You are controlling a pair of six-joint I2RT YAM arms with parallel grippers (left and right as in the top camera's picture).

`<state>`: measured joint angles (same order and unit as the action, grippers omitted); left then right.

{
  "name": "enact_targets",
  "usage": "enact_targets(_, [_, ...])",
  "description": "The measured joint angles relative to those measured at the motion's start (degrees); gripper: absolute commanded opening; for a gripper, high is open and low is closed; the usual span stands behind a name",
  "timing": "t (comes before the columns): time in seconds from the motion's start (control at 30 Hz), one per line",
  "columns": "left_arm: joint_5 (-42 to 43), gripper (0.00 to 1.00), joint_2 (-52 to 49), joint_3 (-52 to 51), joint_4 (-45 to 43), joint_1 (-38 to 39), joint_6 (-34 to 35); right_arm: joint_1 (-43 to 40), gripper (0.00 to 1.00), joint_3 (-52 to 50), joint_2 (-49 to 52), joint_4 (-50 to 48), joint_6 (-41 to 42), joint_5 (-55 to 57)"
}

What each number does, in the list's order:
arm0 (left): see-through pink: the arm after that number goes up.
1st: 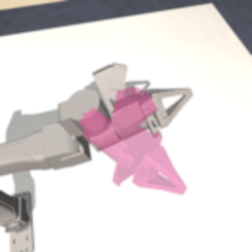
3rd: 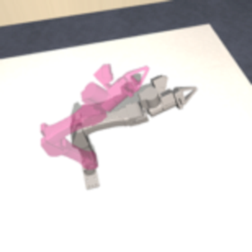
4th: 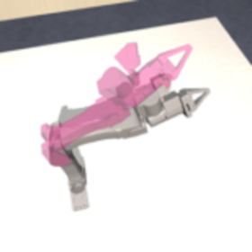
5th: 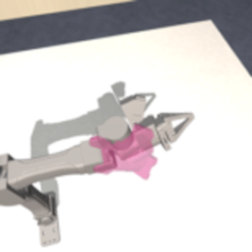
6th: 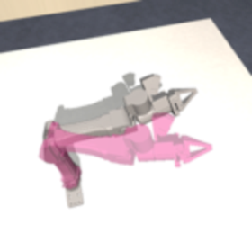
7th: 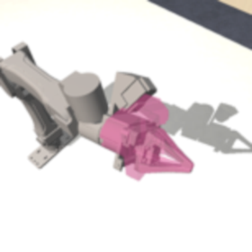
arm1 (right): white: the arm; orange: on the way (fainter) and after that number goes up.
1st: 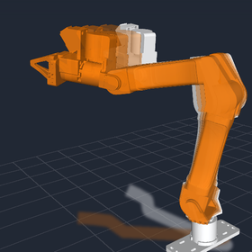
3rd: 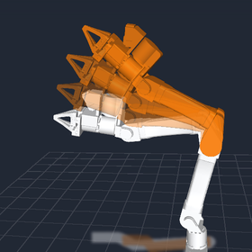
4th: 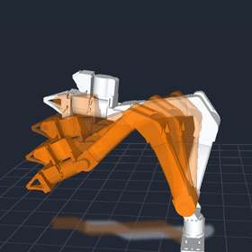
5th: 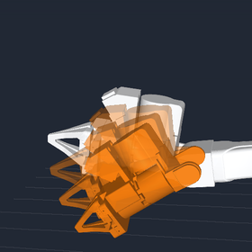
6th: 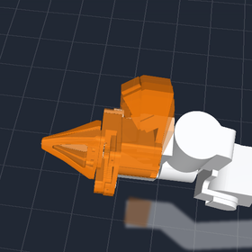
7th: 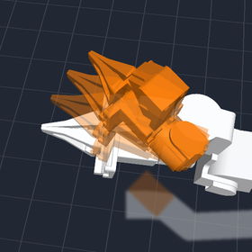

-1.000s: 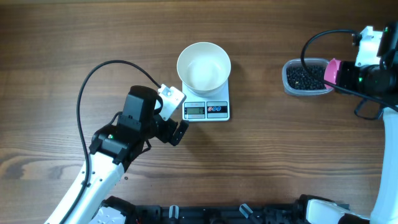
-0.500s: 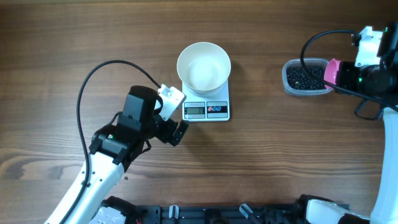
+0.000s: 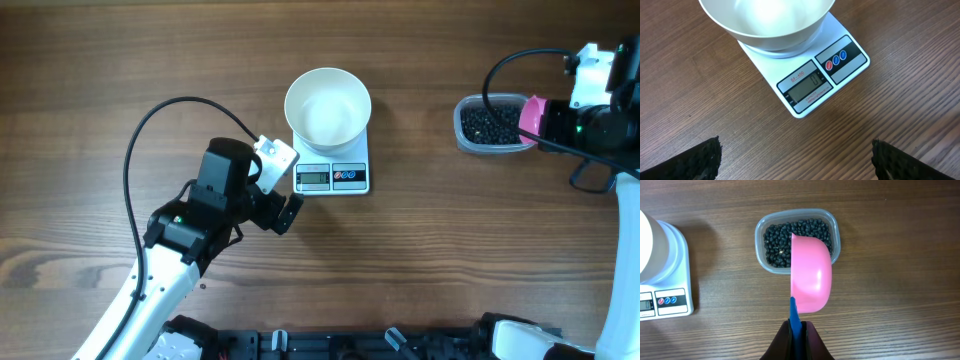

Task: Scoop item into bowl and weigh 150g on scale
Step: 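Dip the scoop into the black beans with the right gripper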

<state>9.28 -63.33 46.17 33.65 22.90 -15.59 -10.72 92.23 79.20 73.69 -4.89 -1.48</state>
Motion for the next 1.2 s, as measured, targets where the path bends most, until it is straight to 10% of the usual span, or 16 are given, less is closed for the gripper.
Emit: enact_targets(1.2, [0.0,1.0,0.0,0.0,0.0,0.0,0.0,0.0,0.04,0.0,3.6,-0.6,-4.2,-0.4])
